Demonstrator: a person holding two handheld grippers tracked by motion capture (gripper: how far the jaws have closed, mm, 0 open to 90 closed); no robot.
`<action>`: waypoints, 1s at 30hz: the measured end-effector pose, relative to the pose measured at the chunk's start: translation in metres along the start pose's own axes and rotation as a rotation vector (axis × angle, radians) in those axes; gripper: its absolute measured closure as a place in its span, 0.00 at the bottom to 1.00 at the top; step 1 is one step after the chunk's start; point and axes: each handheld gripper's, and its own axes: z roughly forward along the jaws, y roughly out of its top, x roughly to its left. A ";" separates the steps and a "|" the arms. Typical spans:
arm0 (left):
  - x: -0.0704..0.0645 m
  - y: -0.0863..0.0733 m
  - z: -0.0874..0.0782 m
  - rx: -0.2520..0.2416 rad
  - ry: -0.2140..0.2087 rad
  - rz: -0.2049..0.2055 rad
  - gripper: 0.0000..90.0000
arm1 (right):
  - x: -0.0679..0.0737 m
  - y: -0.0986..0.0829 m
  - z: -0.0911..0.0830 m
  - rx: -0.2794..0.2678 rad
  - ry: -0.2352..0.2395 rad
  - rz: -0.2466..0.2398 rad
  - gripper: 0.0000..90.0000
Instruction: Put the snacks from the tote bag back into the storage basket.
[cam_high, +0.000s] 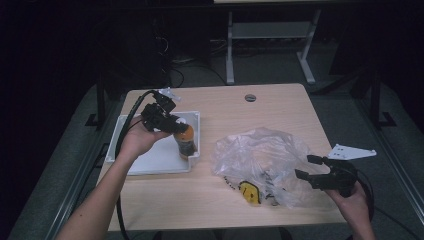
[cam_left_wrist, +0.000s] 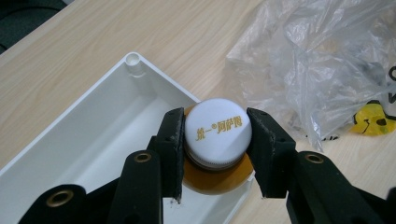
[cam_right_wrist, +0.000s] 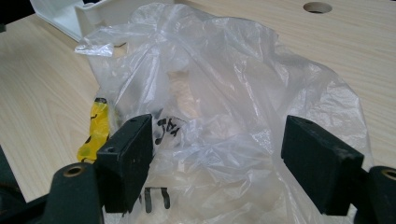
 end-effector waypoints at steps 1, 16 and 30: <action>0.000 0.000 0.000 0.000 0.000 0.000 0.66 | 0.000 0.000 0.000 0.001 -0.001 0.000 0.27; 0.002 -0.005 0.012 0.034 0.003 0.001 0.66 | -0.001 0.000 -0.001 -0.002 0.000 0.000 0.27; 0.002 -0.015 0.023 0.043 -0.013 -0.012 0.66 | 0.000 -0.001 0.000 0.008 -0.001 -0.005 0.27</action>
